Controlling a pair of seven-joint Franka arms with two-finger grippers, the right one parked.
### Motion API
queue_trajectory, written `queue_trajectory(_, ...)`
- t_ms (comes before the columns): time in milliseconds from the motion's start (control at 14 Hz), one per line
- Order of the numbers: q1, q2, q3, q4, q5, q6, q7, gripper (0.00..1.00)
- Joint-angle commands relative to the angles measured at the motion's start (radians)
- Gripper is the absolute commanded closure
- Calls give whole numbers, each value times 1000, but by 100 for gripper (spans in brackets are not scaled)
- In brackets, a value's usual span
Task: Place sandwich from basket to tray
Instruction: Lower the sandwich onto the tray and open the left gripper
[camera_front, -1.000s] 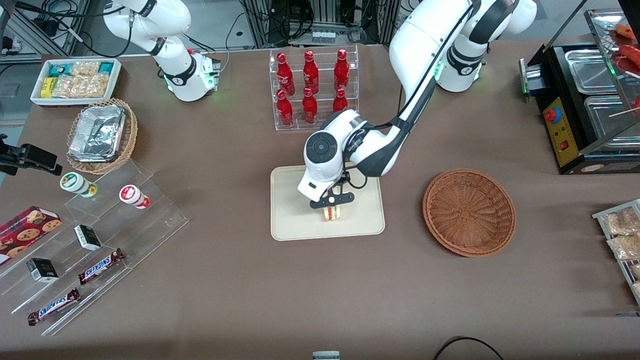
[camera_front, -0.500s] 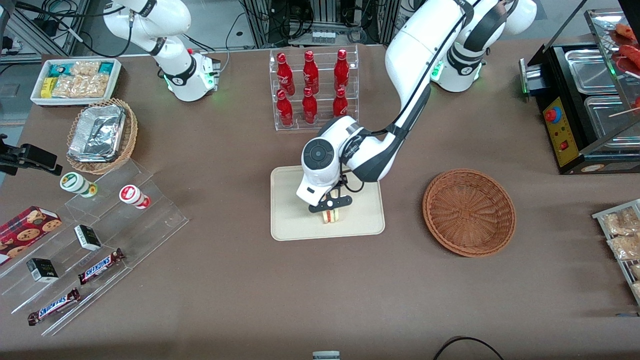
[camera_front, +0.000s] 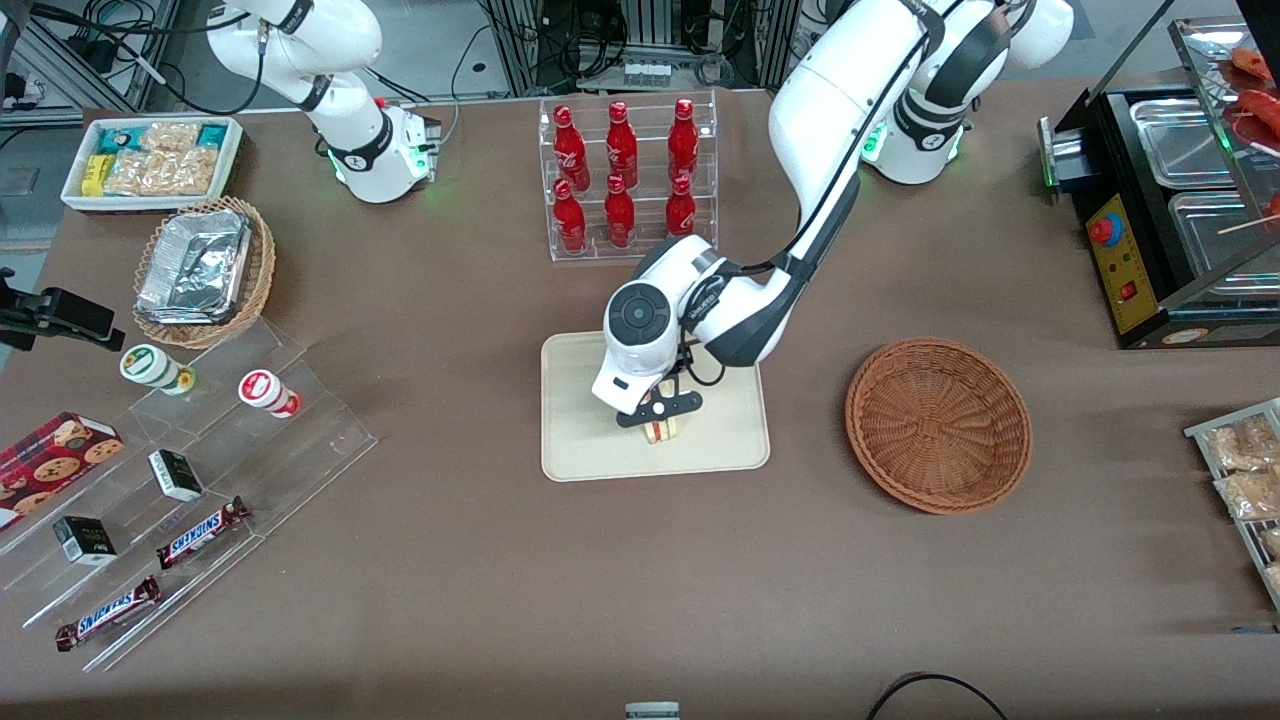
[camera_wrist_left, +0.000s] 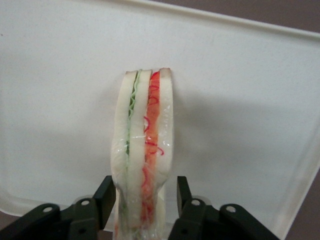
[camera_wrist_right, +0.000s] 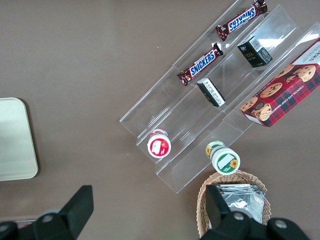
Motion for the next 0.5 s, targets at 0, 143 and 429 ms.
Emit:
queue_trajectory(0, -9, -27, 15, 46, -10, -27, -5, 0)
queue_trajectory(143, -9, -67, 18, 44, 2, -38, -3, 0)
queue_trajectory(429, -4, -164, 24, 33, 5, -134, 116, 0)
